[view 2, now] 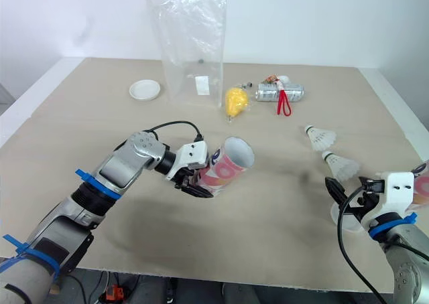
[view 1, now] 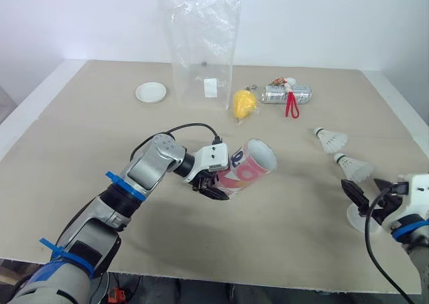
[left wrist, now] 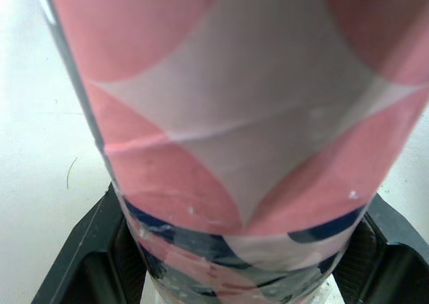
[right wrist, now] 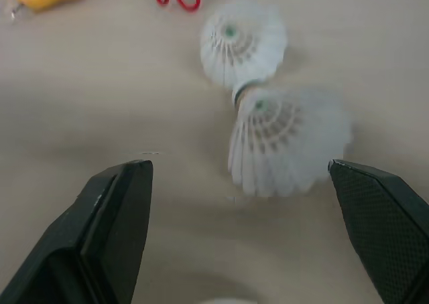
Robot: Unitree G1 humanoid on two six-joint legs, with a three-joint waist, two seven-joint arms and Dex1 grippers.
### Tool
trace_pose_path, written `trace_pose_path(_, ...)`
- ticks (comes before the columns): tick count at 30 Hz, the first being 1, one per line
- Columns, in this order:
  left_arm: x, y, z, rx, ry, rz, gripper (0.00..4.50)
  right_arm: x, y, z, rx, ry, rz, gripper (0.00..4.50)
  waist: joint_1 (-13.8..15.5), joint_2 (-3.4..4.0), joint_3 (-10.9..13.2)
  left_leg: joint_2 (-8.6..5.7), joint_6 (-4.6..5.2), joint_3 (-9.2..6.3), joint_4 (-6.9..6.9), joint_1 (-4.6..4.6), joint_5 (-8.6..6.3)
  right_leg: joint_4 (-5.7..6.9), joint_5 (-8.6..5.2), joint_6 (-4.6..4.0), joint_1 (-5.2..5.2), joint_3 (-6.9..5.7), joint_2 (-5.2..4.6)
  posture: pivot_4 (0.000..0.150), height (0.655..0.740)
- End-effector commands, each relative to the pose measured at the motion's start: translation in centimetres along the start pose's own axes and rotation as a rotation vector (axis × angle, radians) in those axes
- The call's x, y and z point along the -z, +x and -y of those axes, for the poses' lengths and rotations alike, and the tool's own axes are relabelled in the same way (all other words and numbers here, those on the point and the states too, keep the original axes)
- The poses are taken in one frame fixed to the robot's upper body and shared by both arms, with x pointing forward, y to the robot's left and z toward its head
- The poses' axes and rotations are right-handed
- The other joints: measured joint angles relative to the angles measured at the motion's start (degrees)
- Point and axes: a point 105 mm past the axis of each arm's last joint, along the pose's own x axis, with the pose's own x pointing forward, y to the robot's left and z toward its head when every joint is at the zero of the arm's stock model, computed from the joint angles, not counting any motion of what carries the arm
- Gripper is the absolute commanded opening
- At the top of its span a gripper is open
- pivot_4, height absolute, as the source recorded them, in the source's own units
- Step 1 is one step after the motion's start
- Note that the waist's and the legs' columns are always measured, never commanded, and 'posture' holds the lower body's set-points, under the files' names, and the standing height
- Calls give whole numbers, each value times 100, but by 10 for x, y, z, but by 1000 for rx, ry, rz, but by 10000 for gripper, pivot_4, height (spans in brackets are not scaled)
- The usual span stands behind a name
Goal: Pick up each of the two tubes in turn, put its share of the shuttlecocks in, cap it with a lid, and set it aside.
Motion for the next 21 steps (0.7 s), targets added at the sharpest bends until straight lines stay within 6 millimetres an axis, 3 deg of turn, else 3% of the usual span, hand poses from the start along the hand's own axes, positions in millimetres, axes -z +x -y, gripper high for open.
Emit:
trace_pose_path(1, -8, 2, 4, 9, 28, 16, 29663, -15, 8, 2, -15, -19, 52, 44799, 0, 0, 0, 0, 0, 0, 1, 0, 0, 0, 0, 0, 0, 0, 0, 1500, 7400)
trace_pose_path(9, -4, 0, 6, -3, 17, 9, 29663, -14, 19, 1, -41, -16, 51, 44799, 0, 0, 0, -1, 0, 0, -1, -1, 0, -1, -1, 2, 0, 2, 0, 1500, 7400)
trace_pose_path(21, 0, -1, 3, -26, 7, 3, 29663, -20, 55, 9, 15, 78, 67, 44799, -2, -1, 1, 0, 0, 1, -1, 3, 0, -1, 3, 3, 1, 4, 2, 1500, 7400)
